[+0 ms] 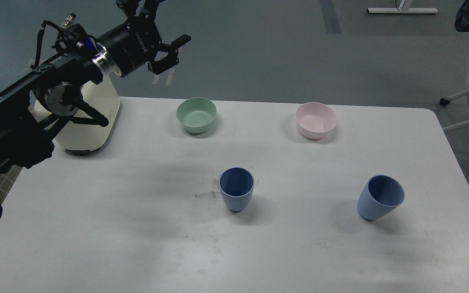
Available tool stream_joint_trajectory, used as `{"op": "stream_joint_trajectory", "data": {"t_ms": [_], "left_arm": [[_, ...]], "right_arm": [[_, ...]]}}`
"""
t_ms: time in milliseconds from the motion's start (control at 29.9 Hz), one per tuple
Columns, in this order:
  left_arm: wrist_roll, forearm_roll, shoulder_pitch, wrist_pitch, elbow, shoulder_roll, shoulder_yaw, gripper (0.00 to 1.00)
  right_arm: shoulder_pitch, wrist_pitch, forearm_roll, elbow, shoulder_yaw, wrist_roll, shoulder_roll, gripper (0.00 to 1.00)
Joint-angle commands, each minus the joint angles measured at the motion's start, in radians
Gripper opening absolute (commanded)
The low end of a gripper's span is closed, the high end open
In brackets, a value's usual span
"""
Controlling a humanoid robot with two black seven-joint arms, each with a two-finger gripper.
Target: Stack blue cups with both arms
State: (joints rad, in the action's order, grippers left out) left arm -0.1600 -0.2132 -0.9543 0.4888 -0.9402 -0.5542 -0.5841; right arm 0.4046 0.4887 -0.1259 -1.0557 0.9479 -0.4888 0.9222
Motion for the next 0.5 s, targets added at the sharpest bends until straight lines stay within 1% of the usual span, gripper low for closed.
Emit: {"op": "stream_joint_trajectory", "data": {"t_ms": [0, 234, 468], "left_arm": [[-0.003, 0.0, 0.0, 0.0, 0.0, -0.001, 0.001, 0.98], [-0.009, -0.002, 0.0, 0.0, -0.002, 0.005, 0.001, 0.98], [-0.007, -0.002, 0.002, 0.0, -0.003, 0.005, 0.001, 0.98]], "right_arm": [[-0.009, 0.0, -0.006, -0.023, 0.0, 0.0, 0.043, 1.0], [-0.032, 0.0, -0.076, -0.029, -0.001, 0.0, 0.11, 1.0], [-0.049, 0.0, -0.251, -0.046, -0.003, 0.0, 0.168, 1.0]]}}
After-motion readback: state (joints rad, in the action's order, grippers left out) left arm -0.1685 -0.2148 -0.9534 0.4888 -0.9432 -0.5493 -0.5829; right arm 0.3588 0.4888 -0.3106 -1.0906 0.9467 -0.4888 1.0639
